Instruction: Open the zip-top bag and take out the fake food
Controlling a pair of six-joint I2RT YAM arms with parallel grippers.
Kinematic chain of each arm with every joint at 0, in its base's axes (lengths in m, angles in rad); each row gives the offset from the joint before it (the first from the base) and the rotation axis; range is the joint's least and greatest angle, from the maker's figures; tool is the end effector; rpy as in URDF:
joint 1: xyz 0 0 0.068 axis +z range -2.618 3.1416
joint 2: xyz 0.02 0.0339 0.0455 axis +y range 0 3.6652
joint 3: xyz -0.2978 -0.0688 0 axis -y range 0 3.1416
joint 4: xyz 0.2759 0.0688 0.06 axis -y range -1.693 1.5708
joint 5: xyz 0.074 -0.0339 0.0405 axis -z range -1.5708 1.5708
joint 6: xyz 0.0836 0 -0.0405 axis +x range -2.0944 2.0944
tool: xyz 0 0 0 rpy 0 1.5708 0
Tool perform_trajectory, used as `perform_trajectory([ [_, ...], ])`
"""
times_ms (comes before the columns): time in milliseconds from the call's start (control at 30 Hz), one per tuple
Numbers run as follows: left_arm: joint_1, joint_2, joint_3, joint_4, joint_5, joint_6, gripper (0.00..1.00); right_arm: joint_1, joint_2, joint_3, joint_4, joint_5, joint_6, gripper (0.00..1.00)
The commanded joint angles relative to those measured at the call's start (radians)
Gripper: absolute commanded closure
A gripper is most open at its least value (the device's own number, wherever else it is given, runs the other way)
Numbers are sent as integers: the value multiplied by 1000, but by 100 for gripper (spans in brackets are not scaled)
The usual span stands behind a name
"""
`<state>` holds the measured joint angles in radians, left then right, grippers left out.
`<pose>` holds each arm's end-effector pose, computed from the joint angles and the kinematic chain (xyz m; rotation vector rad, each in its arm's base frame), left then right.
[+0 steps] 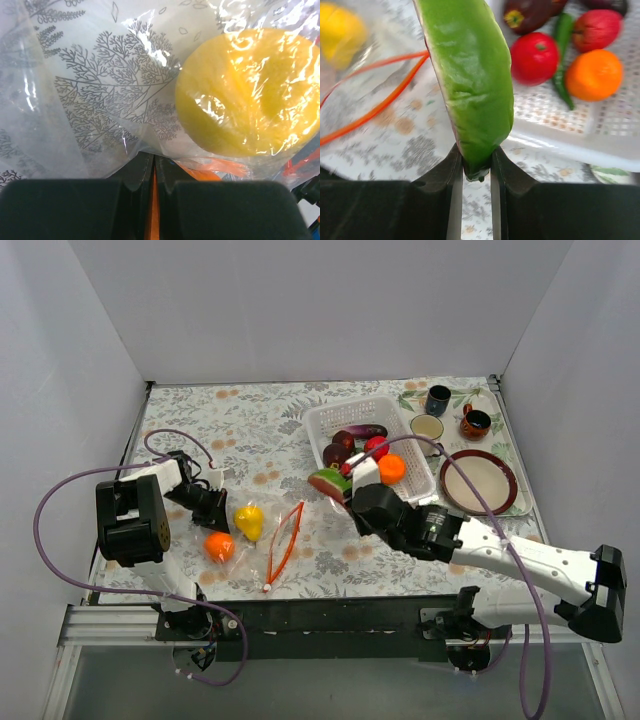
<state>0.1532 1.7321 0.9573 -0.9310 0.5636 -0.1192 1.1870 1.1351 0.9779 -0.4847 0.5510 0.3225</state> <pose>0.2909 -0.0003 0.1139 0.4501 -2.8663 0.8430 0.1501 0.2549 0.3126 -0.6092 2.0299 0.2882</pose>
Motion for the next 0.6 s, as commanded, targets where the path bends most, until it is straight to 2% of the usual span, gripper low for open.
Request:
perform_trajectory([
  [0,-9,1,4,51,-10,7,100,-180,35,51,38,222,23,99],
  [33,-12,-3,8,44,-7,7,100,-258,73,53,82,190,-9,99],
  [100,-15,-12,12,38,-1,6,100,-317,156,83,110,150,-36,98],
  [133,-14,-17,14,37,-1,4,100,-349,187,102,113,150,-49,77],
  [200,-17,-22,18,29,4,1,100,-369,280,177,110,155,-100,44],
  [233,-18,-23,21,27,5,1,100,-369,310,209,74,170,-103,6],
  [267,-17,-23,26,24,7,0,100,-369,334,235,63,176,-115,1],
  [400,-20,-28,35,21,21,-7,100,-362,374,335,6,201,-108,1],
  [467,-21,-22,40,18,32,-8,100,-343,345,321,52,199,-121,2],
  [567,-20,-8,52,14,50,-13,100,-238,273,228,161,190,-215,2],
])
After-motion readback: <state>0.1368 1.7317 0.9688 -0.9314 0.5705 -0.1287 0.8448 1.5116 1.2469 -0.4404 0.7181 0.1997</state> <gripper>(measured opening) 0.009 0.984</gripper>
